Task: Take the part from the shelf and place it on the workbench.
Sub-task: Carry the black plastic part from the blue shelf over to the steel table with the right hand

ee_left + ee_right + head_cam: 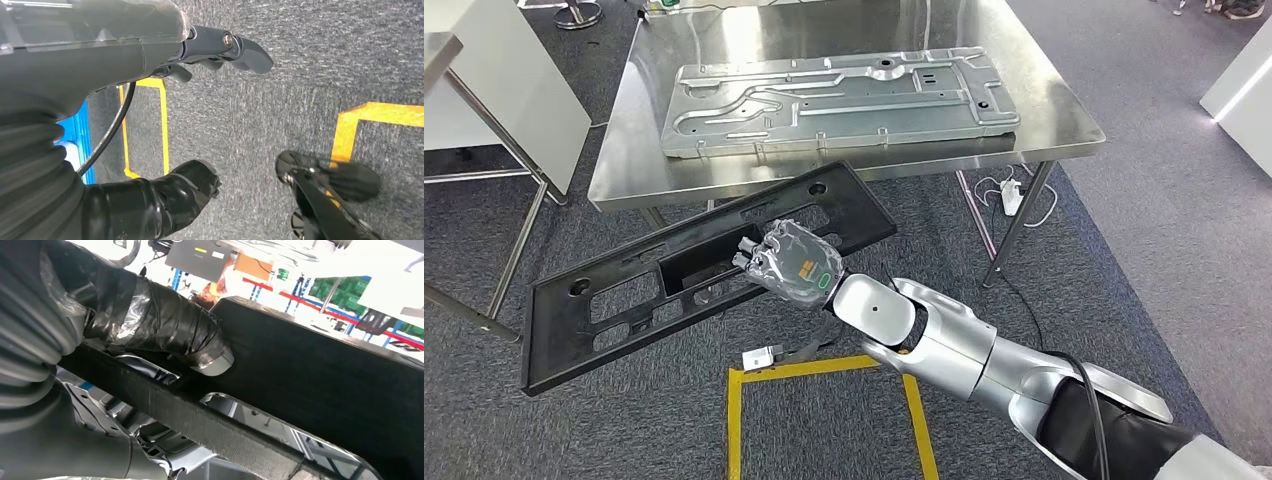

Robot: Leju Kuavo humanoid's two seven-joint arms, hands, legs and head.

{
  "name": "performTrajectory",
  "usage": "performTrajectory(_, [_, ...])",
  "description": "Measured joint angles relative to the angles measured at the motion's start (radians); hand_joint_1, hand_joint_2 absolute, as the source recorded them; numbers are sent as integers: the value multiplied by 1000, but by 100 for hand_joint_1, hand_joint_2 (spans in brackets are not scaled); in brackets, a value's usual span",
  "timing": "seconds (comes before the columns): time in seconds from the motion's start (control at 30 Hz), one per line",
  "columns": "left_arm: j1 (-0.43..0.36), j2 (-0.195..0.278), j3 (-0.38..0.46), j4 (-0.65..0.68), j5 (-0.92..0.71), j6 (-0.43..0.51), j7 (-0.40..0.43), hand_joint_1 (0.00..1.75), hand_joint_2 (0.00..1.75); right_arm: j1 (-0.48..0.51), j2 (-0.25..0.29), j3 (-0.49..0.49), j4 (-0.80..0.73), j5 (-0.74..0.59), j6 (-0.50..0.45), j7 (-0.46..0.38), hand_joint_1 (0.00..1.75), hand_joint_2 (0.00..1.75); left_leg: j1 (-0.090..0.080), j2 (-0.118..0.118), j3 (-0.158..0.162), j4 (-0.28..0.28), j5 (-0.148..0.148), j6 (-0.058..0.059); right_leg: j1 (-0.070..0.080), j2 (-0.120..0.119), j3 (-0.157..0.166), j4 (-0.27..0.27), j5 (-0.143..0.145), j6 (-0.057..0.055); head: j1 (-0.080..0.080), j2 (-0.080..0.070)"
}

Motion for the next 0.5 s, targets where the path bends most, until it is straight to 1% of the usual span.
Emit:
performTrajectory(0.03, [1, 0, 0, 0, -1, 1, 0, 0, 175, 1, 0, 0, 1, 0, 0, 0, 175, 175, -1, 0, -22, 12, -4, 1, 3, 0, 8, 0, -7, -3, 0, 0])
performTrajectory(0.07, [2, 0, 0, 0, -1, 1, 0, 0, 175, 1, 1, 0, 1, 0, 0, 0, 175, 175, -2, 0, -26, -9, 16, 5, 6, 1, 16, 0, -13, -4, 0, 0])
performTrajectory(0.1, [2, 0, 0, 0, -2, 1, 0, 0, 175, 1, 1, 0, 2, 0, 0, 0, 175, 175, -4, 0, -15, -59, 58, 10, 8, 1, 26, 0, -20, -4, 0, 0])
performTrajectory(0.13, [2, 0, 0, 0, -2, 1, -1, 0, 175, 1, 2, 0, 2, 0, 0, 1, 175, 175, -7, 1, 6, -127, 110, 17, 10, 2, 34, 0, -26, -3, 0, 0])
performTrajectory(0.17, [2, 1, 0, 0, -3, 1, -1, 0, 175, 0, 3, 0, 2, 0, 0, 1, 175, 175, -11, 1, 25, -186, 140, 24, 12, 2, 42, 0, -32, -1, 0, 0])
performTrajectory(0.2, [1, 2, 0, 0, -3, 2, -1, 0, 175, 0, 4, 0, 2, -1, -1, 1, 175, 175, -16, 2, 41, -227, 152, 31, 13, 2, 46, 0, -38, 3, 0, 0])
performTrajectory(0.23, [0, 3, 0, 0, -4, 2, -1, 0, 175, 0, 5, 0, 2, -2, -1, 2, 175, 175, -20, 2, 49, -248, 156, 35, 14, 2, 48, 0, -43, 9, 0, 0])
performTrajectory(0.27, [0, 3, 0, 0, -4, 2, -1, 0, 175, 0, 5, 0, 3, -3, -1, 2, 175, 175, -21, 1, 53, -251, 151, 33, 17, 1, 50, 1, -48, 12, 1, 0])
performTrajectory(0.3, [0, 3, 0, 0, -4, 1, -1, 0, 175, -1, 5, 0, 3, -5, -3, 1, 175, 175, -21, 0, 57, -254, 158, 30, 17, 0, 52, 1, -52, 12, 1, 0])
performTrajectory(0.33, [1, 3, 0, 0, -4, 0, -1, 0, 175, -1, 5, 0, 3, -7, -4, 1, 175, 175, -20, -1, 58, -256, 168, 26, 18, 0, 54, 1, -54, 10, 1, 0])
performTrajectory(0.37, [1, 3, 0, 0, -4, -2, -1, 0, 175, -1, 5, 0, 3, -9, -6, 1, 175, 175, -20, -2, 59, -256, 170, 22, 18, -1, 56, 0, -55, 6, 1, 0])
performTrajectory(0.4, [1, 3, 0, 0, -4, -4, -1, 0, 175, -2, 5, 0, 4, -10, -7, 0, 175, 175, -21, -2, 59, -255, 168, 23, 17, -1, 58, -2, -55, 4, 1, 0])
performTrajectory(0.5, [1, 3, 0, 0, -4, -6, -1, 0, 175, -2, 6, 0, 5, 2, -9, 7, 175, 175, -23, -3, 59, -255, 164, 30, 16, -1, 63, -12, -55, 6, 1, 0])
